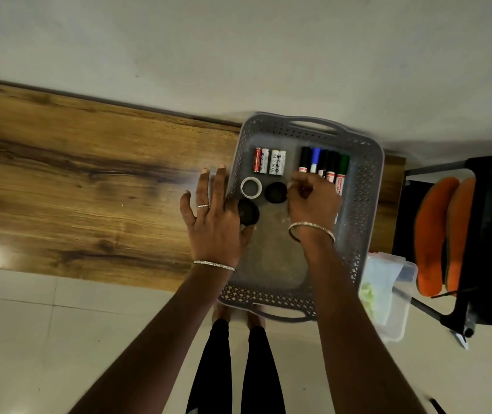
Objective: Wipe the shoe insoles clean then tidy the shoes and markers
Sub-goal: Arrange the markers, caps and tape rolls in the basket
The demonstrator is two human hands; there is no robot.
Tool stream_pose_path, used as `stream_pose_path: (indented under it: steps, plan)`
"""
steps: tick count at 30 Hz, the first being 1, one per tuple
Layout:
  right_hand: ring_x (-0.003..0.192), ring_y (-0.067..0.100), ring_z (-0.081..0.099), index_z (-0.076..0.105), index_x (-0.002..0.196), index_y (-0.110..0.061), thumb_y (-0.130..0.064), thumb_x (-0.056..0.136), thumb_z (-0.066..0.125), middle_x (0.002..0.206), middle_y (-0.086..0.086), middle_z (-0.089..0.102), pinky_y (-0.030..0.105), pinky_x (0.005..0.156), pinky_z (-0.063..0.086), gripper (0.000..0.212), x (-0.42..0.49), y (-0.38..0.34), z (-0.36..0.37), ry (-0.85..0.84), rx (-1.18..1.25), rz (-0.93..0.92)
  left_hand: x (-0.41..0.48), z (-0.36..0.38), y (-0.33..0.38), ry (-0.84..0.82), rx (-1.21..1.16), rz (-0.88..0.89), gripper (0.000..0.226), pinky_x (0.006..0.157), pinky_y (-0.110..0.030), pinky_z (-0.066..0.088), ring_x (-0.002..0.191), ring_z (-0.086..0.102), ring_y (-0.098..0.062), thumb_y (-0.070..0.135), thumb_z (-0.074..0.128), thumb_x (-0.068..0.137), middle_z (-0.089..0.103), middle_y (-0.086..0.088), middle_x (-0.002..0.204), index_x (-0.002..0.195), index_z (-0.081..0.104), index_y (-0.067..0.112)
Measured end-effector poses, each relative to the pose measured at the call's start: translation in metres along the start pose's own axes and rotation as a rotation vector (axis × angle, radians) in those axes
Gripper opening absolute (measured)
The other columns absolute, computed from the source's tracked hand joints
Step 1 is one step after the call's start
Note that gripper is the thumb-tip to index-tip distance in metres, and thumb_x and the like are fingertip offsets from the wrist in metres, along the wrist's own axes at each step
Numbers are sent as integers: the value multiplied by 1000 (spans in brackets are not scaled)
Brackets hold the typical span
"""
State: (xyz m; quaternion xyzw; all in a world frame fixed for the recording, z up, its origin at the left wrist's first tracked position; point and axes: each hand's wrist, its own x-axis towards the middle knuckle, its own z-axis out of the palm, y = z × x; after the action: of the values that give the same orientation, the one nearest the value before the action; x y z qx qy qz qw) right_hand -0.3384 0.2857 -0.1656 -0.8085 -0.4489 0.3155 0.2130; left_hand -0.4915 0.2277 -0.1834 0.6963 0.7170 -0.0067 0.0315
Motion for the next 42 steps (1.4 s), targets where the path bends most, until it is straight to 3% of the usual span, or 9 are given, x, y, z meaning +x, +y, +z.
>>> stream_pose_path:
  steps: [7, 9, 13, 18, 25, 28, 32, 42]
  plan:
    - [78, 13, 68, 75, 103, -10, 0, 84, 66, 90, 4, 74, 29, 84, 57, 23, -35, 28, -2, 0, 133, 110, -2, 0, 0, 10, -54, -6, 62, 110, -56, 24, 147, 25, -32, 56, 80, 62, 35, -6, 159, 114, 70, 23]
    - [76, 11, 68, 76, 101, -11, 1, 84, 66, 86, -1, 72, 24, 82, 57, 23, -37, 29, -5, 8, 149, 123, -2, -4, 0, -11, -71, -25, 66, 110, -55, 22, 147, 26, -32, 58, 80, 62, 35, -6, 159, 117, 69, 24]
    - [73, 7, 66, 77, 100, -14, -4, 87, 66, 87, -3, 73, -1, 69, 44, 20, -41, 26, -18, 23, 143, 148, -3, -17, 4, -36, -106, -41, 65, 111, -53, 18, 147, 27, -30, 61, 72, 71, 37, -6, 158, 124, 64, 26]
    - [73, 1, 65, 78, 98, -15, -5, 87, 68, 88, -1, 75, 4, 74, 49, 18, -57, 24, -45, -8, 166, 154, -10, -44, 21, 36, -207, 8, 55, 108, -53, 27, 142, 33, -31, 49, 68, 80, 45, -9, 151, 126, 63, 19]
    - [64, -11, 55, 76, 95, -14, -5, 86, 69, 79, -6, 69, -7, 64, 36, 15, -89, 15, -106, 35, 180, 169, -25, -99, 58, -50, -269, 137, 48, 107, -55, 34, 138, 41, -35, 38, 77, 74, 45, -11, 148, 116, 65, 19]
    - [64, -4, 57, 76, 94, -14, -7, 86, 69, 81, -5, 71, -3, 67, 39, 13, -106, 10, -137, 68, 172, 170, -32, -131, 77, -98, -269, 220, 42, 108, -55, 34, 139, 39, -33, 36, 76, 73, 42, -9, 150, 112, 65, 22]
    - [70, 4, 64, 76, 92, -13, -6, 86, 68, 84, 0, 74, 16, 73, 52, 12, -134, 9, -200, 109, 264, 166, -41, -185, 115, -110, -267, 353, 38, 108, -53, 28, 140, 37, -33, 34, 74, 76, 42, -10, 151, 110, 67, 20]
    - [68, 9, 68, 77, 90, -15, -7, 85, 69, 72, -2, 72, 21, 72, 55, 12, -200, 65, -347, 453, 394, 306, -88, -259, 240, -95, -368, 663, 34, 105, -54, 36, 137, 43, -35, 36, 76, 77, 47, -10, 149, 106, 68, 19]
